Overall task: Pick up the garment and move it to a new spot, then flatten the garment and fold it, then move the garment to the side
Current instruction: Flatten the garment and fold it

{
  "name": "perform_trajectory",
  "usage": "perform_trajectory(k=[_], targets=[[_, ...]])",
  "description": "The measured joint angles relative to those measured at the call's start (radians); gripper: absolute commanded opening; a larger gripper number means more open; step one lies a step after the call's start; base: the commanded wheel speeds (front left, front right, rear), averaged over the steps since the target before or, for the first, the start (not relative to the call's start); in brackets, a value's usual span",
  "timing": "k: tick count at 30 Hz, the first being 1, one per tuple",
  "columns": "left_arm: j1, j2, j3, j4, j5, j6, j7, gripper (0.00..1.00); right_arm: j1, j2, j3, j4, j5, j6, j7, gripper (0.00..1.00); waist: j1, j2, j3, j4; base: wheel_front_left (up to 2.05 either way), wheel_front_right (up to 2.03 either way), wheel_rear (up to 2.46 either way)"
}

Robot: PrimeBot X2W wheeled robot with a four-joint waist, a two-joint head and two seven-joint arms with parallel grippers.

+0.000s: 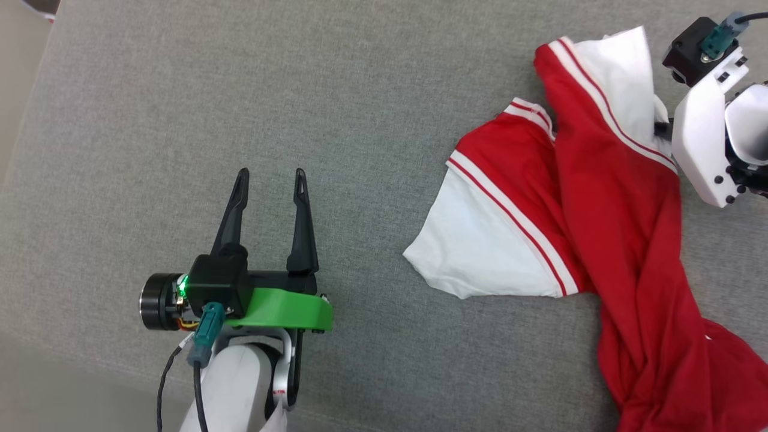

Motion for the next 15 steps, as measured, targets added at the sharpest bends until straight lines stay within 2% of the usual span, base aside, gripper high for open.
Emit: perform_trajectory(k=[6, 10, 15], targets=[[0.041, 0.0, 0.039, 0.01, 0.027, -0.019, 0.0, 1.0, 0.0, -0.01, 0.0, -0.003, 0.004, 0.0, -0.153, 0.0, 0.0, 0.0, -0.068, -0.031, 0.0, 0.0, 0.0], [0.077, 0.0, 0.064, 0.016, 0.045, -0.038, 0.0, 1.0, 0.023, -0.064, -0.018, -0.022, 0.007, 0.0, -0.25, 0.0, 0.0, 0.0, -0.12, -0.059, 0.0, 0.0, 0.0], [0.123, 0.0, 0.088, 0.019, 0.058, -0.056, 0.0, 1.0, 0.144, -0.137, -0.065, -0.039, 0.045, 0.0, -0.358, 0.0, 0.0, 0.0, -0.185, -0.101, 0.0, 0.0, 0.0]])
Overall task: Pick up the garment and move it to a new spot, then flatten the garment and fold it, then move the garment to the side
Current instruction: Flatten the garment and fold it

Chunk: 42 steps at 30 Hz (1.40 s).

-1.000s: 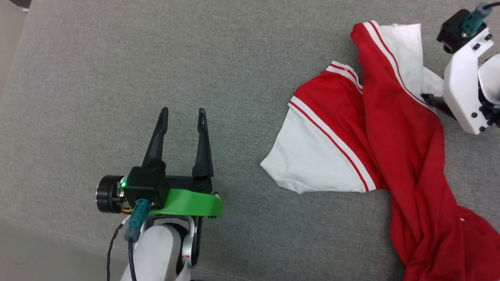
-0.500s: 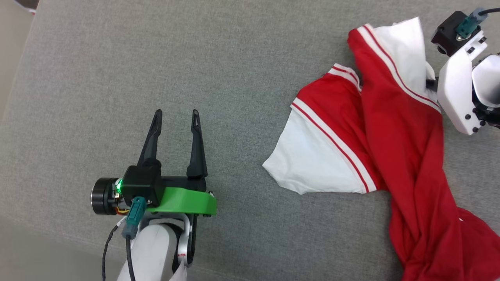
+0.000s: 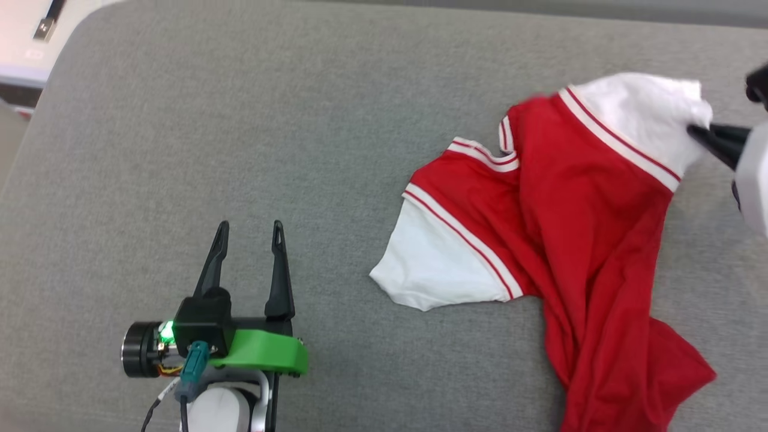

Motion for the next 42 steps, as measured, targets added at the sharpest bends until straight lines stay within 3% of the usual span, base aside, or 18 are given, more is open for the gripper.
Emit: perform_trajectory(k=[7, 14, 19, 24, 25, 26, 32, 34, 36, 38, 42], targets=[[0.049, 0.0, 0.021, 0.001, 0.009, -0.014, 0.0, 1.0, 0.26, -0.074, -0.094, 0.032, 0.087, 0.0, -0.14, 0.0, -0.0001, 0.0, -0.074, -0.064, 0.0, 0.0, 0.0], [0.065, 0.0, 0.031, 0.001, 0.016, -0.023, 0.0, 1.0, 0.563, -0.077, -0.174, 0.12, 0.202, 0.0, -0.262, 0.0, -0.0001, 0.0, -0.122, -0.114, 0.0, 0.0, 0.0], [0.065, 0.0, 0.034, 0.001, 0.025, -0.032, 0.0, 1.0, 0.733, -0.018, -0.197, 0.194, 0.274, 0.0, -0.296, 0.0, -0.0001, 0.0, -0.132, -0.123, 0.0, 0.0, 0.0], [0.068, 0.0, 0.042, 0.005, 0.026, -0.039, 0.0, 1.0, 0.775, 0.044, -0.239, 0.255, 0.275, 0.0, -0.351, 0.0, -0.0001, 0.0, -0.14, -0.124, 0.0, 0.0, 0.0], [0.068, 0.0, 0.044, 0.006, 0.027, -0.04, 0.0, 1.0, 0.778, 0.053, -0.248, 0.265, 0.273, 0.0, -0.366, 0.44, -0.0001, 0.0, -0.143, -0.125, 0.0, 0.0, 0.0], [0.069, 0.0, 0.047, 0.008, 0.027, -0.04, 0.0, 1.0, 0.782, 0.063, -0.261, 0.279, 0.264, 0.0, -0.389, 1.0, -0.0001, 0.0, -0.148, -0.126, 0.0, 0.0, 0.0], [0.08, 0.001, 0.063, 0.009, 0.035, -0.058, 0.0, 1.0, 0.782, 0.098, -0.413, 0.369, 0.151, 0.0, -0.532, 1.0, -0.0001, 0.0, -0.18, -0.134, 0.0, 0.0, 0.0], [0.079, 0.004, 0.07, 0.006, 0.036, -0.069, 0.0, 1.0, 0.773, 0.117, -0.533, 0.379, 0.071, 0.0, -0.537, 1.0, -0.0001, 0.0, -0.189, -0.139, 0.0, 0.0, 0.0], [0.077, 0.012, 0.076, 0.001, 0.037, -0.082, 0.0, 1.0, 0.758, 0.147, -0.726, 0.343, -0.065, 0.0, -0.538, 1.0, -0.0001, 0.0, -0.194, -0.146, 0.0, 0.0, 0.0], [0.071, 0.024, 0.08, 0.001, 0.037, -0.1, 0.0, 1.0, 0.769, 0.216, -0.953, 0.247, -0.218, 0.0, -0.542, 1.0, -0.0001, 0.0, -0.198, -0.153, 0.0, 0.0, 0.0], [0.022, 0.055, 0.075, 0.02, 0.043, -0.143, 0.0, 1.0, 0.927, 0.429, -1.211, -0.012, -0.46, 0.0, -0.542, 1.0, -0.0001, 0.0, -0.203, -0.158, 0.0, 0.0, 0.0]])
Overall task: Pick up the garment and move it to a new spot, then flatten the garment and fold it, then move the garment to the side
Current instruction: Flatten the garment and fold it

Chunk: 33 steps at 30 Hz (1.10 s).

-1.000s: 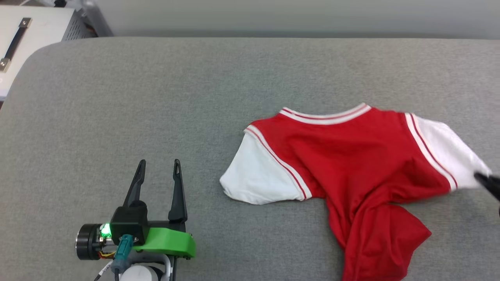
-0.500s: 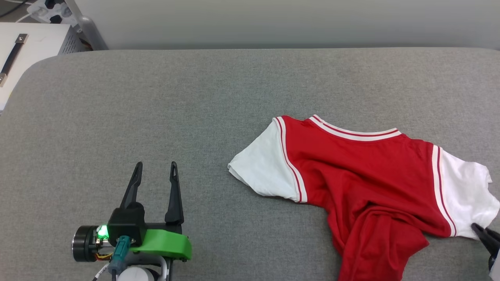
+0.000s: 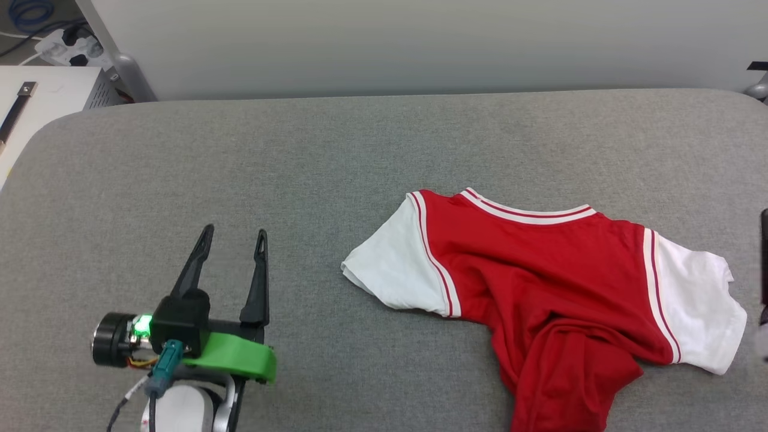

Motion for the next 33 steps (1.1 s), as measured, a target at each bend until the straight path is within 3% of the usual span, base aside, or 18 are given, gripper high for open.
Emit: perform_trajectory(k=[3, 5, 9, 12, 13, 15, 16, 21, 25, 33], targets=[[-0.076, 0.039, -0.014, 0.042, 0.001, -0.04, 0.0, 1.0, 0.123, 0.157, -0.065, -0.165, -0.126, 0.0, 0.0, 1.0, 0.0, 0.0, 0.0, -0.001, 0.0, 0.0, 0.0], [-0.129, 0.065, -0.037, 0.08, -0.001, -0.063, 0.0, 1.0, 0.163, 0.207, -0.068, -0.227, -0.172, 0.0, 0.0, 1.0, 0.0, 0.0, 0.001, -0.003, 0.0, 0.0, 0.0], [-0.257, 0.132, -0.117, 0.174, -0.045, -0.086, 0.053, 1.0, 0.2, 0.258, -0.06, -0.302, -0.227, 0.0, 0.0, 1.0, 0.0, 0.0, 0.004, -0.011, 0.0, 0.0, 0.0], [-0.377, 0.201, -0.254, 0.203, -0.166, -0.088, 0.193, 1.0, 0.204, 0.273, -0.046, -0.338, -0.243, 0.0, 0.001, 1.0, 0.0, 0.0, 0.009, -0.02, 0.0, 0.0, 0.0], [-0.49, 0.267, -0.405, 0.214, -0.354, -0.09, 0.401, 1.0, 0.204, 0.283, -0.032, -0.354, -0.253, 0.0, 0.002, 1.0, 0.0, 0.0, 0.017, -0.03, 0.0, 0.0, 0.0], [-0.558, 0.319, -0.512, 0.21, -0.477, -0.09, 0.571, 1.0, 0.204, 0.288, -0.021, -0.359, -0.261, 0.0, 0.002, 1.0, 0.0, 0.0, 0.024, -0.036, 0.0, 0.0, 0.0], [-0.643, 0.372, -0.629, 0.191, -0.623, -0.09, 0.747, 1.0, 0.204, 0.297, -0.006, -0.363, -0.272, 0.0, 0.002, 1.0, 0.0, 0.0, 0.038, -0.045, 0.0, 0.0, 0.0], [-0.763, 0.396, -0.785, 0.207, -0.771, -0.09, 0.936, 1.0, 0.193, 0.303, 0.008, -0.362, -0.282, 0.0, 0.002, 1.0, 0.0, 0.0, 0.068, -0.063, 0.0, 0.0, 0.0], [-0.826, 0.4, -0.909, 0.263, -0.829, -0.09, 1.026, 1.0, 0.159, 0.299, 0.026, -0.359, -0.285, 0.0, 0.002, 1.0, 0.0001, 0.0, 0.097, -0.083, 0.0, 0.0, 0.0], [-0.898, 0.407, -1.073, 0.399, -0.865, -0.09, 1.006, 1.0, 0.102, 0.282, 0.04, -0.343, -0.284, 0.0, 0.001, 1.0, 0.0001, 0.0, 0.165, -0.128, 0.0, 0.0, 0.0]])
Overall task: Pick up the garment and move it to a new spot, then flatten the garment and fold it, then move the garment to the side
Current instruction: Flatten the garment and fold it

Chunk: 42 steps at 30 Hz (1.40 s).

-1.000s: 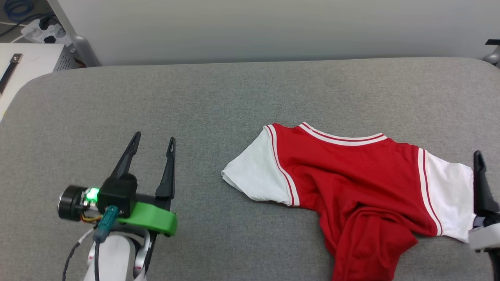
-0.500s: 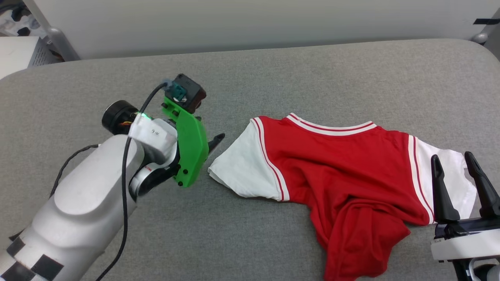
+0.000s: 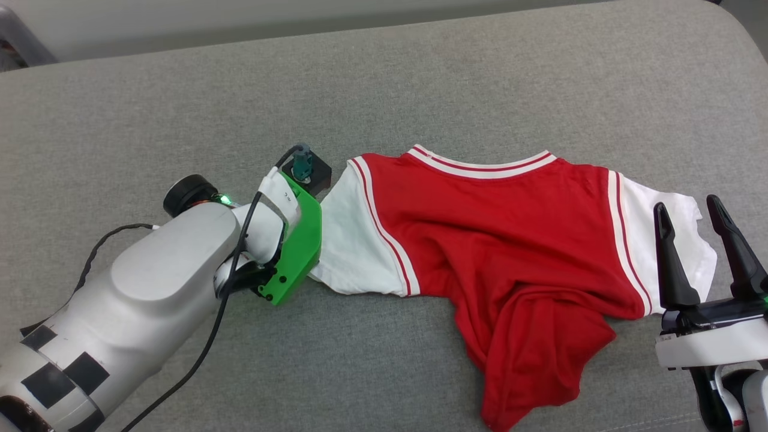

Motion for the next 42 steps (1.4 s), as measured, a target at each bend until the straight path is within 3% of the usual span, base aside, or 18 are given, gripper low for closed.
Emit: perform_trajectory(k=[9, 10, 11, 15, 22, 28, 36, 42], targets=[[-0.053, 0.012, -0.091, 0.075, -0.061, 0.0, 0.0, 1.0, -0.023, -0.005, 0.01, 0.012, 0.0, 0.0, -0.001, 1.0, 0.0, 0.0, 0.06, -0.029, 0.0, 0.0, 0.0], [-0.057, 0.013, -0.094, 0.074, -0.071, 0.0, 0.0, 0.45, -0.024, -0.005, 0.01, 0.012, 0.0, 0.0, -0.001, 1.0, 0.0, 0.0, 0.063, -0.029, 0.0, 0.0, 0.0], [-0.06, 0.014, -0.097, 0.074, -0.073, 0.0, -0.002, 0.0, -0.027, -0.006, 0.01, 0.013, -0.001, 0.0, -0.001, 1.0, 0.0, 0.0, 0.065, -0.029, 0.0, 0.0, 0.0], [-0.062, 0.009, -0.114, 0.08, -0.073, 0.0, -0.05, 0.0, -0.033, -0.006, 0.01, 0.018, -0.002, 0.0, -0.001, 1.0, 0.0, 0.0, 0.058, -0.023, 0.0, 0.0, 0.0], [-0.06, -0.004, -0.137, 0.125, -0.071, 0.0, -0.244, 0.0, -0.015, -0.029, -0.024, 0.04, -0.005, 0.0, -0.001, 1.0, 0.0, 0.0, 0.011, 0.006, 0.0, 0.0, 0.0], [-0.061, 0.073, -0.133, 0.151, -0.1, 0.0, -0.369, 0.0, 0.028, -0.048, -0.067, 0.05, -0.008, 0.0, 0.001, 1.0, 0.0, 0.0, -0.035, 0.052, 0.0, 0.0, 0.0], [-0.063, 0.193, -0.118, 0.212, -0.123, 0.0, -0.421, 0.0, 0.036, -0.091, -0.101, 0.051, -0.008, 0.0, 0.014, 1.0, 0.0, 0.0, -0.077, 0.109, 0.0, 0.0, 0.0], [-0.066, 0.201, -0.102, 0.207, -0.128, 0.0, -0.473, 0.0, -0.037, -0.207, -0.1, 0.038, 0.002, 0.0, 0.061, 1.0, 0.0, 0.0, -0.086, 0.138, 0.0, 0.0, 0.0]])
